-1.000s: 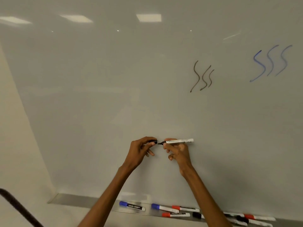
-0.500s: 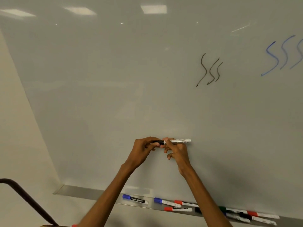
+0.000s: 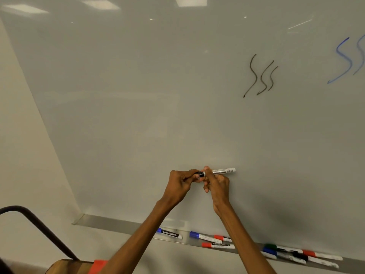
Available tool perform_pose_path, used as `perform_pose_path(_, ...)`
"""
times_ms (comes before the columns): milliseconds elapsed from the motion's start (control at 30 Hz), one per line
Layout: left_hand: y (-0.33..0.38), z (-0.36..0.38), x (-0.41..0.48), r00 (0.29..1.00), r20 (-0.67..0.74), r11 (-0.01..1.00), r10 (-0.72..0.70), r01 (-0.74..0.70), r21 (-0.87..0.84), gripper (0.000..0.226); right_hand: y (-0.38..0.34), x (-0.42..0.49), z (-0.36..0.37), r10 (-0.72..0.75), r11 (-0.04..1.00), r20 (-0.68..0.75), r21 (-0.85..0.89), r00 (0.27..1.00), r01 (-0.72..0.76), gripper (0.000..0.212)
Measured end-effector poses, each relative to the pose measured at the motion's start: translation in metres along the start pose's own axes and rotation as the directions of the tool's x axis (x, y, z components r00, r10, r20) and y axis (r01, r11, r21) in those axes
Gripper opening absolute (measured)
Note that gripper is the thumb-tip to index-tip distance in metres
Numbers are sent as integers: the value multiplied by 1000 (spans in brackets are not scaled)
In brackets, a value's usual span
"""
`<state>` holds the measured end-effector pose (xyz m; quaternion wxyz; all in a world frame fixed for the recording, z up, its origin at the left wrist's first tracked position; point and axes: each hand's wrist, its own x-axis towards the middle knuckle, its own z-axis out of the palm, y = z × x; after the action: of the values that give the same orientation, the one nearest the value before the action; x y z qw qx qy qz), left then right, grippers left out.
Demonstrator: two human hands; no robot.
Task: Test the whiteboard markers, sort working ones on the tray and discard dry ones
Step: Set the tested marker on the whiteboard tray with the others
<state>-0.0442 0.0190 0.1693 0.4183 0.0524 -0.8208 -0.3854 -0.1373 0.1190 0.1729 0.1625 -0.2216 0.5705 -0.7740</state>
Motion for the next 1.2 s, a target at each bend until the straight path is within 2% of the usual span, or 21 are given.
perform_pose_path(167,-14,0,-12,998,6,992,67,-67,107,23,6,-4,4,57,998,21,4,998,-57,27)
perform_pose_path(367,-40,-37,-24,958,285,945,-7,-87,315,30,36,-12,-1,204,975,176,-128,963,-183,25)
perform_pose_path(467,-53,-52,-33,967,246,904,-74,-39,425,28,51,-14,1,281,956,209,-144,937,-254,17)
perform_pose_path(600,-74,-66,-53,976,154,847,-155,52,528,24,72,-13,1,319,947,155,-82,935,-309,15)
perform_pose_path(733,-111,-77,-80,944,176,783,-280,119,611,23,109,-13,-8,247,939,203,-293,948,-182,12)
perform_pose_path(867,-150,-74,-109,907,221,709,-358,111,696,21,162,-21,-10,226,838,288,-545,931,-34,26)
perform_pose_path(933,-169,-67,-123,872,233,669,-431,135,731,22,188,-25,-10,255,775,320,-633,912,5,23)
perform_pose_path(1033,-189,-60,-140,816,240,617,-526,172,768,23,216,-28,-8,307,690,341,-723,888,39,11)
perform_pose_path(1200,-205,-48,-161,771,227,588,-595,225,777,24,249,-33,-4,320,623,355,-778,879,87,9)
